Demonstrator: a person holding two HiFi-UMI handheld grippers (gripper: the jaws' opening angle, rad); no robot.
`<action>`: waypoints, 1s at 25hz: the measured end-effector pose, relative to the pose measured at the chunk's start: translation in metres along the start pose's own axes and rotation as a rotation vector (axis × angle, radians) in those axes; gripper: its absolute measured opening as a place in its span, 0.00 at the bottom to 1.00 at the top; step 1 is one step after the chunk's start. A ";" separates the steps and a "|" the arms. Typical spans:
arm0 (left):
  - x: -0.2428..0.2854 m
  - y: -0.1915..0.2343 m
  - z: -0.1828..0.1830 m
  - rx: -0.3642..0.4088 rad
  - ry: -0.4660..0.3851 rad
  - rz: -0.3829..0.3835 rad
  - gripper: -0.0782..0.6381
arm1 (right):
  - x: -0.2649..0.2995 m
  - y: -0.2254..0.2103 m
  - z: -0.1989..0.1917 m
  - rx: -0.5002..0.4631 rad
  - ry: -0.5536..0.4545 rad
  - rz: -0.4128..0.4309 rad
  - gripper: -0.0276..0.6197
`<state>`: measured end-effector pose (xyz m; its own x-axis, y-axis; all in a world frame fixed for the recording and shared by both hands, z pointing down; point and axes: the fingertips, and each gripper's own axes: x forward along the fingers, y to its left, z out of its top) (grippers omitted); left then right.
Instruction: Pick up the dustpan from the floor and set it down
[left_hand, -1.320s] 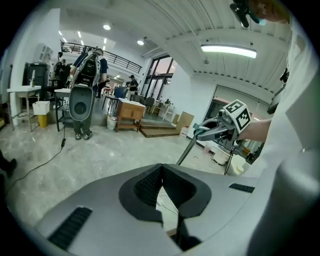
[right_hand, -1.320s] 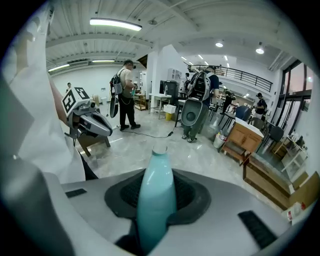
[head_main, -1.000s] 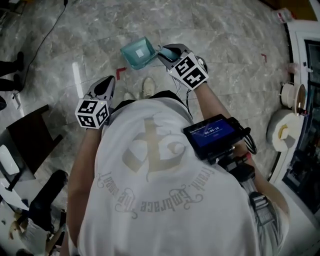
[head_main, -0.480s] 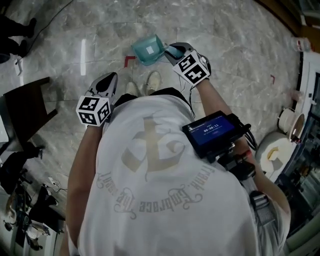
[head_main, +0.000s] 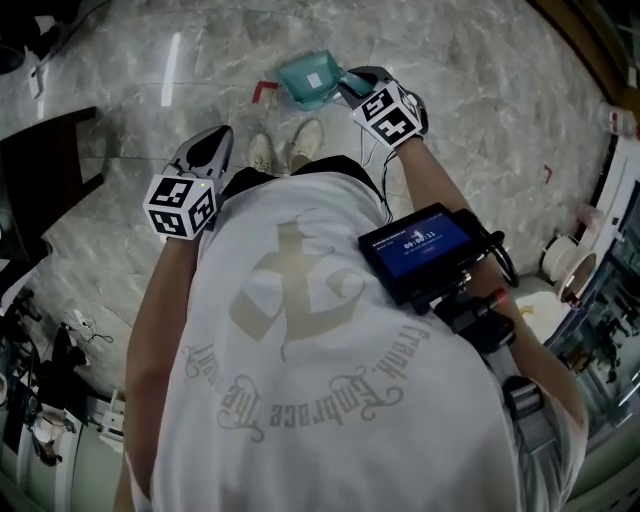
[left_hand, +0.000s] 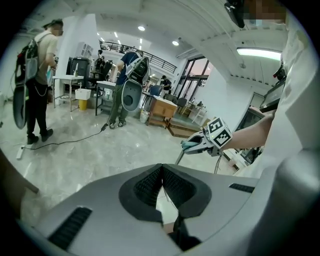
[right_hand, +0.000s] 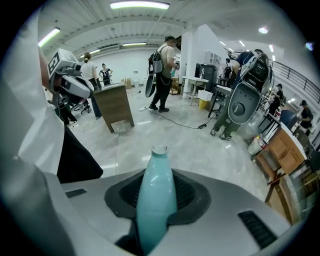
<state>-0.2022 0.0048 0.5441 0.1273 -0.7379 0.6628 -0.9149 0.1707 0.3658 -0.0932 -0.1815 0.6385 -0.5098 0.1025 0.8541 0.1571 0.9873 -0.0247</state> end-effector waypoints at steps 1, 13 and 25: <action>-0.002 -0.002 -0.003 -0.004 0.001 0.006 0.13 | 0.002 0.001 -0.004 -0.004 0.009 0.002 0.21; -0.029 -0.015 -0.011 -0.033 0.036 0.054 0.13 | 0.022 -0.008 -0.038 0.050 0.068 -0.058 0.21; -0.031 -0.026 -0.009 -0.037 0.053 0.055 0.13 | 0.028 0.004 -0.073 0.071 0.104 -0.087 0.21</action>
<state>-0.1789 0.0292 0.5196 0.0985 -0.6913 0.7158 -0.9065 0.2344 0.3512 -0.0450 -0.1841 0.7004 -0.4281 0.0065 0.9037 0.0535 0.9984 0.0182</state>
